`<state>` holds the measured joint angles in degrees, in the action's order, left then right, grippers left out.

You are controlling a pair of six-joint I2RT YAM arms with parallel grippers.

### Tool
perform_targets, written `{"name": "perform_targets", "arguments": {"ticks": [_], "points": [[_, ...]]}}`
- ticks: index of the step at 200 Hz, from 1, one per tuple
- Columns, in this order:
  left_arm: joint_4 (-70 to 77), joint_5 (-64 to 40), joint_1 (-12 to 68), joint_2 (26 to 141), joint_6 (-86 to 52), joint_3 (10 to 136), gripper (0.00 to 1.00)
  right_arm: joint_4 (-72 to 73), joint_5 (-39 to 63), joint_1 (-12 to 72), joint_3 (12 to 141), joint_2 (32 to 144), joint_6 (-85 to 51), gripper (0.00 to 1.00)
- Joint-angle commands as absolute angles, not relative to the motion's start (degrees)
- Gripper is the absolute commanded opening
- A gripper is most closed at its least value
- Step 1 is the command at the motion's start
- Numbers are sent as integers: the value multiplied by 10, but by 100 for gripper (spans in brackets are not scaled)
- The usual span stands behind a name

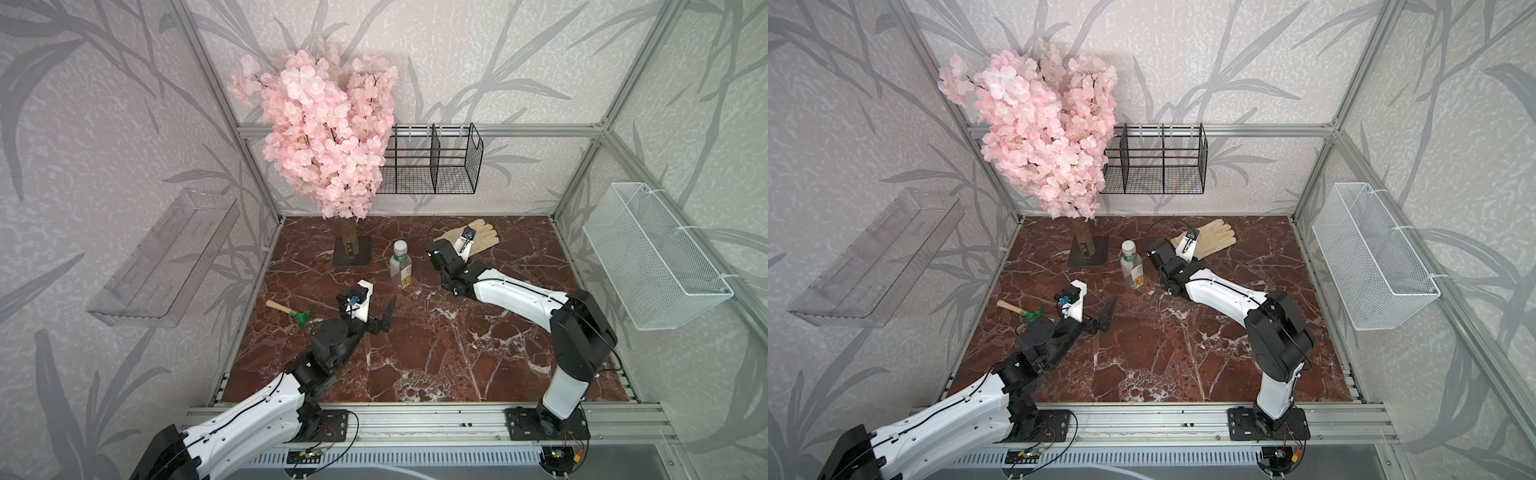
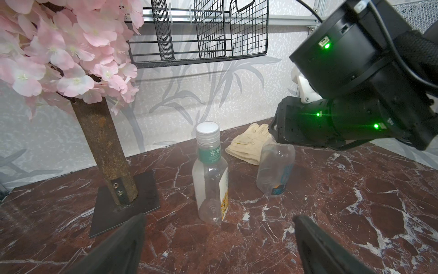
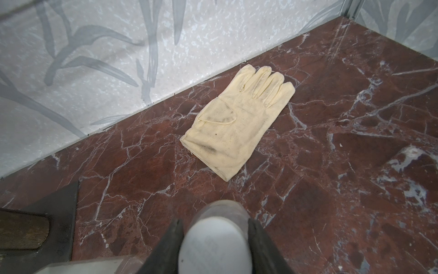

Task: Screw on the bottle caps
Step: Place the plastic bottle at the center of the board, then adjust the plastic bottle at the center of the board.

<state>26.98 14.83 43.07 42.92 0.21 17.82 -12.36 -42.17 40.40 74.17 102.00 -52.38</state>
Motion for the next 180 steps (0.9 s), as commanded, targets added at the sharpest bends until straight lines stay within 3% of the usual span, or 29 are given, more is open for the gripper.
{"name": "perform_targets", "arguments": {"ticks": [1, 52, 96, 145, 180], "points": [[268, 144, 428, 428, -4, 174, 100, -144, -418, 406, 754, 1030, -531, 49], [267, 144, 426, 427, -5, 174, 100, -143, -417, 406, 756, 1029, -523, 71], [266, 143, 426, 427, -6, 173, 100, -142, -419, 406, 759, 1020, -498, 83], [261, 145, 425, 423, -5, 173, 100, -128, -388, 406, 757, 980, -362, 100], [259, 146, 424, 421, -5, 172, 100, -136, -256, 385, 739, 897, -243, 99]]}}
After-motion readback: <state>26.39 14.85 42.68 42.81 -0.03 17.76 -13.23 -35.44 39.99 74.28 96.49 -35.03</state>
